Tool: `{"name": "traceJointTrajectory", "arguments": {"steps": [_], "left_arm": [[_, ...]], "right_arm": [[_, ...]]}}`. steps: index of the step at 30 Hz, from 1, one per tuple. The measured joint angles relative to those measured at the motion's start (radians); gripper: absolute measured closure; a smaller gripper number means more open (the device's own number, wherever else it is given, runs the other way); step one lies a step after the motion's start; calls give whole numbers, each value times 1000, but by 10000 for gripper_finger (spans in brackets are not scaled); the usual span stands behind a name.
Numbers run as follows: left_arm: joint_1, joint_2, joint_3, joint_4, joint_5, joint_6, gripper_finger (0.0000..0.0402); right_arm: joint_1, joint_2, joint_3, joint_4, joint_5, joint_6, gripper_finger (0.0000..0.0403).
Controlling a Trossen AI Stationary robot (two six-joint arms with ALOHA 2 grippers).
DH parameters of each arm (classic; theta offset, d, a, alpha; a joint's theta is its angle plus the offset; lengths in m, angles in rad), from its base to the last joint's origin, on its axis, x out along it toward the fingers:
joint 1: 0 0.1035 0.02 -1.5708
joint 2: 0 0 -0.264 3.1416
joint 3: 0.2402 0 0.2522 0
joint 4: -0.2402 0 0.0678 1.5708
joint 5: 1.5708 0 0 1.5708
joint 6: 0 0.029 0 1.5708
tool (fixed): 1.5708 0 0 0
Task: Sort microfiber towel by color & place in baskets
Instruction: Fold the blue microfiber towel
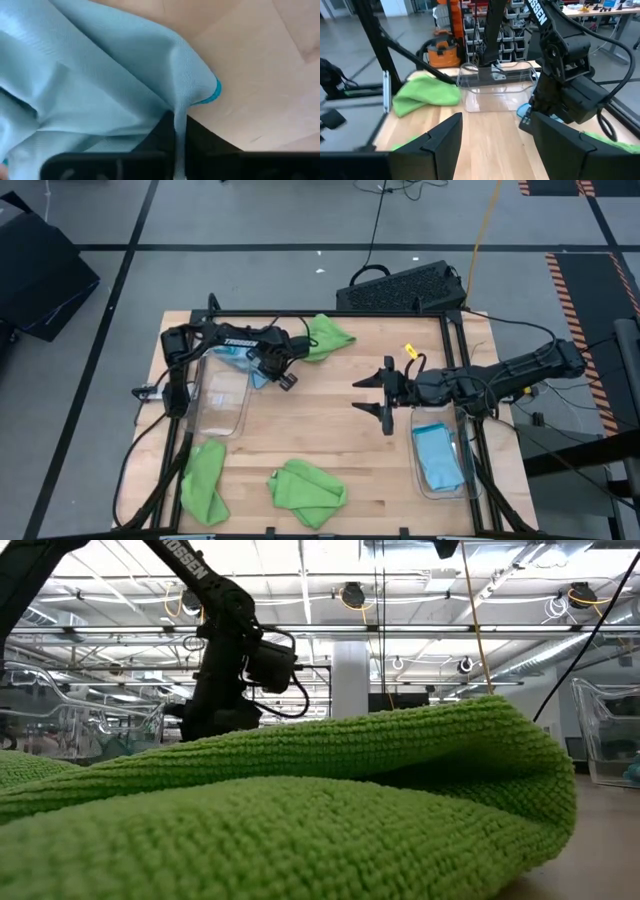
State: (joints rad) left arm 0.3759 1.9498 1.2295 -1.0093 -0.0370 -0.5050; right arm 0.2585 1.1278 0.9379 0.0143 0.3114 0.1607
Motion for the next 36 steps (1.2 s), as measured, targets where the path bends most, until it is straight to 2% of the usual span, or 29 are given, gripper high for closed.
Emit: {"name": "traceJointTrajectory", "arguments": {"steps": [5,11,15,18,23,26,31,36], "left_arm": [[-19,5,113,-52,57,-3,395],[-31,2,312,-72,249,-12,393],[-55,2,464,-57,385,-15,397],[-89,1,589,-44,438,-2,391],[-153,0,746,16,435,-9,396],[-180,-1,793,85,429,-33,395],[-214,-1,818,178,399,-104,384],[-228,-1,818,213,395,-137,395]], "right_arm": [[67,-4,31,-141,111,-72,177],[164,6,179,-467,237,-188,177],[178,12,235,-552,243,-202,177],[178,13,235,-580,242,-191,177],[170,12,234,-633,239,-89,177],[155,13,234,-644,242,42,177],[106,27,234,-645,245,337,177],[81,67,234,-735,262,425,177]]}}
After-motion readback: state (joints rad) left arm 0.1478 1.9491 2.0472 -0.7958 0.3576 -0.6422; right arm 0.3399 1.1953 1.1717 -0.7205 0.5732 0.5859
